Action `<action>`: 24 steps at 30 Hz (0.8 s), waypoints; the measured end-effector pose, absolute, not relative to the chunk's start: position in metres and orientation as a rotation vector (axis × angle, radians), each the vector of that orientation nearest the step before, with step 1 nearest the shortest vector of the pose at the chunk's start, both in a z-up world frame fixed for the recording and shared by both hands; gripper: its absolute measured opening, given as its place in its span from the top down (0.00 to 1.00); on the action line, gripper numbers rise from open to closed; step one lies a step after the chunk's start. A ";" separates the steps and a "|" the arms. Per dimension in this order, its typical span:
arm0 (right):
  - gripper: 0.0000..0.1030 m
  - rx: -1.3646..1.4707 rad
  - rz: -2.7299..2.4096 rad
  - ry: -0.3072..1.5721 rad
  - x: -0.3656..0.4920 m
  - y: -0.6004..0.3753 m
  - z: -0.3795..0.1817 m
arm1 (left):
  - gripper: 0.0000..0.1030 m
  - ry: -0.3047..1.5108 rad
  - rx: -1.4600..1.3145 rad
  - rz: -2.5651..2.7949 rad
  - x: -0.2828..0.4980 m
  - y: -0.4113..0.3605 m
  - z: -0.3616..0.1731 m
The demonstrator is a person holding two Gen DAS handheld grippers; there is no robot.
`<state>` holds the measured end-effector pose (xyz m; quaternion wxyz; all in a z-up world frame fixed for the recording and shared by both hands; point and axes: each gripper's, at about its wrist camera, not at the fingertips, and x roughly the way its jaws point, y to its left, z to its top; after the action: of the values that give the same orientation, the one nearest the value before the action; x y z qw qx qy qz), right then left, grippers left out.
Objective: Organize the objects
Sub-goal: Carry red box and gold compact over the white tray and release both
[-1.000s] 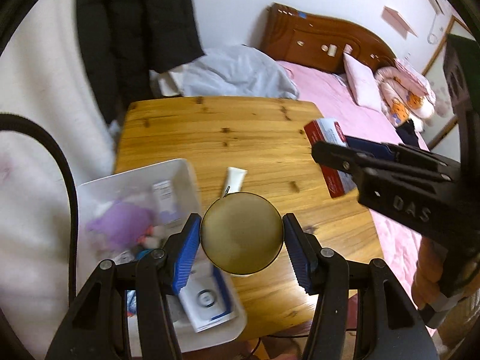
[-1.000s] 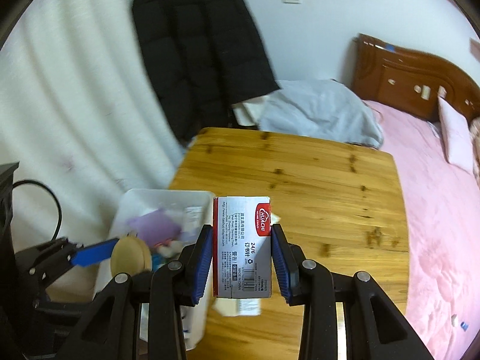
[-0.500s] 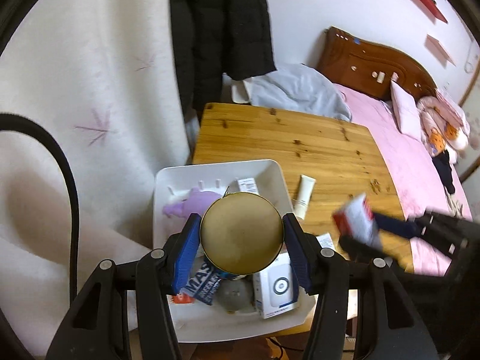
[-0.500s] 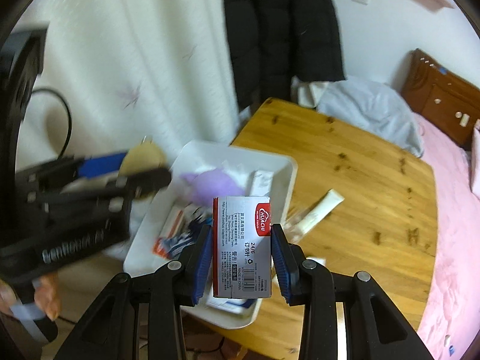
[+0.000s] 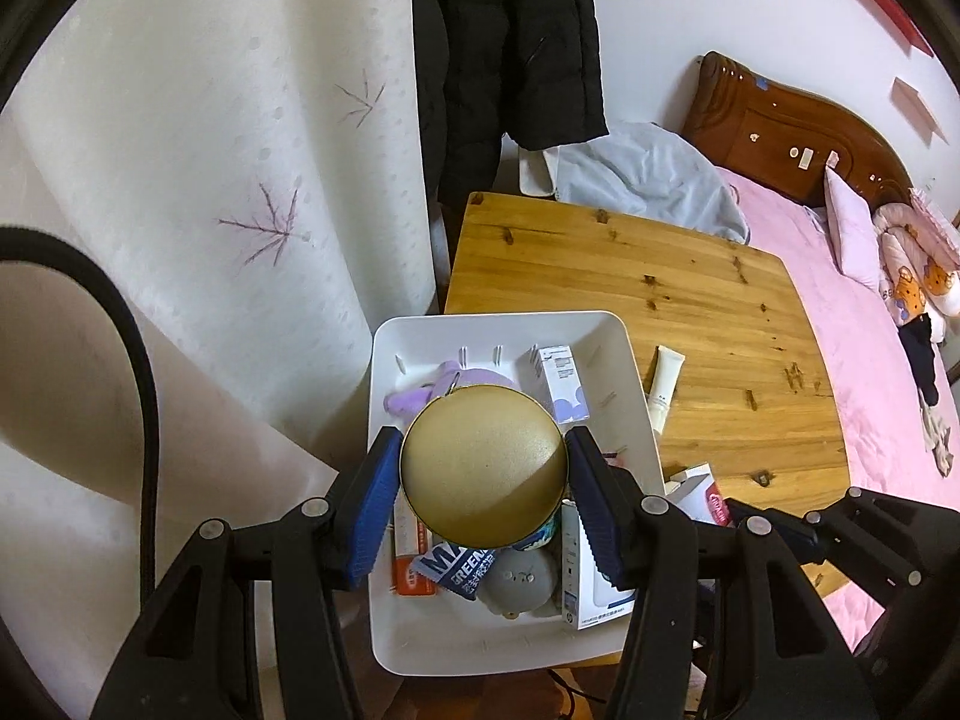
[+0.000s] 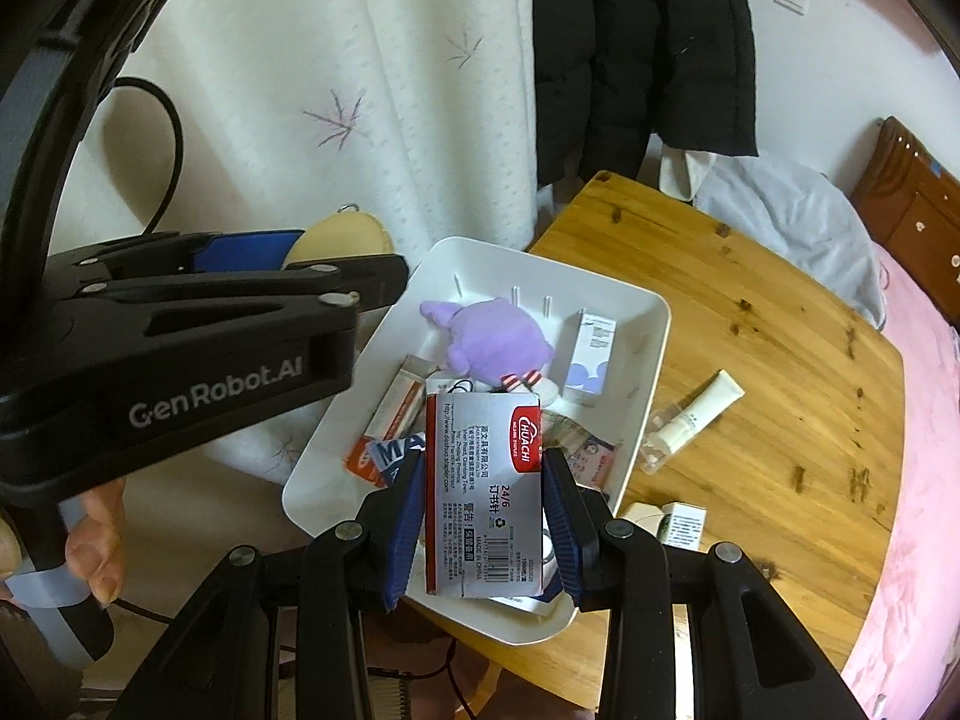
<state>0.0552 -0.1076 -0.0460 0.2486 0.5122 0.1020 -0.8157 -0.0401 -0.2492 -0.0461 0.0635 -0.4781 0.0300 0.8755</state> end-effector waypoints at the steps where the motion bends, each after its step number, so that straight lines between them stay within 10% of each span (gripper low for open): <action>1: 0.62 1.395 -2.219 0.282 0.055 -0.109 -0.046 | 0.42 0.089 -1.445 2.642 -0.041 -0.250 -0.047; 19: 0.61 1.377 -2.185 0.296 0.054 -0.116 -0.046 | 0.42 0.081 -1.456 2.628 -0.036 -0.247 -0.047; 24: 0.33 1.331 -2.176 0.291 0.059 -0.117 -0.042 | 0.28 0.049 -1.455 2.664 -0.038 -0.250 -0.042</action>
<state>0.0592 -0.1169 -0.0421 0.2833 0.4973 0.1086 -0.8128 -0.0380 -0.2505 -0.0421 0.0527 -0.4786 0.0160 0.8763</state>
